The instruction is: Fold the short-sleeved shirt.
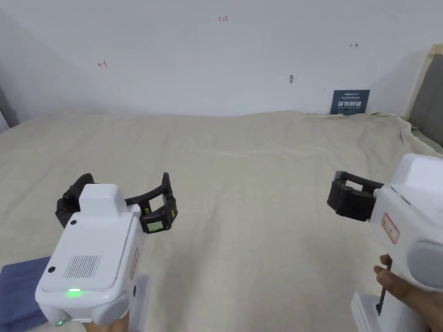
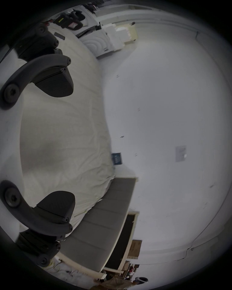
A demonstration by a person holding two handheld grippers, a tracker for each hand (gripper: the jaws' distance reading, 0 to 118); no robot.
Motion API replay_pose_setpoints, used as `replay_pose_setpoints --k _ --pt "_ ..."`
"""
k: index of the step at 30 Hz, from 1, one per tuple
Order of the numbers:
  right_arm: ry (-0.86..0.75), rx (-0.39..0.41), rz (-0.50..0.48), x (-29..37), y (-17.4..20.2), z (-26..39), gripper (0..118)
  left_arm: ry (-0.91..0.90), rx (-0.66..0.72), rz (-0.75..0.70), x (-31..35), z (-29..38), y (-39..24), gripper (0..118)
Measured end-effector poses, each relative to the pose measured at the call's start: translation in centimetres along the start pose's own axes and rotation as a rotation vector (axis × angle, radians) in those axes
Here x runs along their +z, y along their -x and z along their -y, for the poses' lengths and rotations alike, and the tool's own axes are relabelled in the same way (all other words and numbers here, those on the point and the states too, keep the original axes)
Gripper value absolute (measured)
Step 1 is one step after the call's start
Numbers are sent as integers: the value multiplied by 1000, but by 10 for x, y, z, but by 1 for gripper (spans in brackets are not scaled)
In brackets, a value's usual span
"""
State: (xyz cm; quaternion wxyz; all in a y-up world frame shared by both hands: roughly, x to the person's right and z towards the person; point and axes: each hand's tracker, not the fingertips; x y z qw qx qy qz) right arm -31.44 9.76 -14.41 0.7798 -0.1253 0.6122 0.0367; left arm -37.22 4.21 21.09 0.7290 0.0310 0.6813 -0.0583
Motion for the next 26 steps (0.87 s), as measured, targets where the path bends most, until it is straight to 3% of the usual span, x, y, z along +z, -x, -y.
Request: replay_pose_setpoints --k 7,12,26 --pt "-275 28 -39 7 -4 17 118 -4 2 -1 1 0 0 118" --pt "-337 124 16 2 -1 29 118 -7 -2 1 1 -1 0 118" --pt "-352 136 24 5 2 34 118 -12 -8 5 0 -3 -2 118"
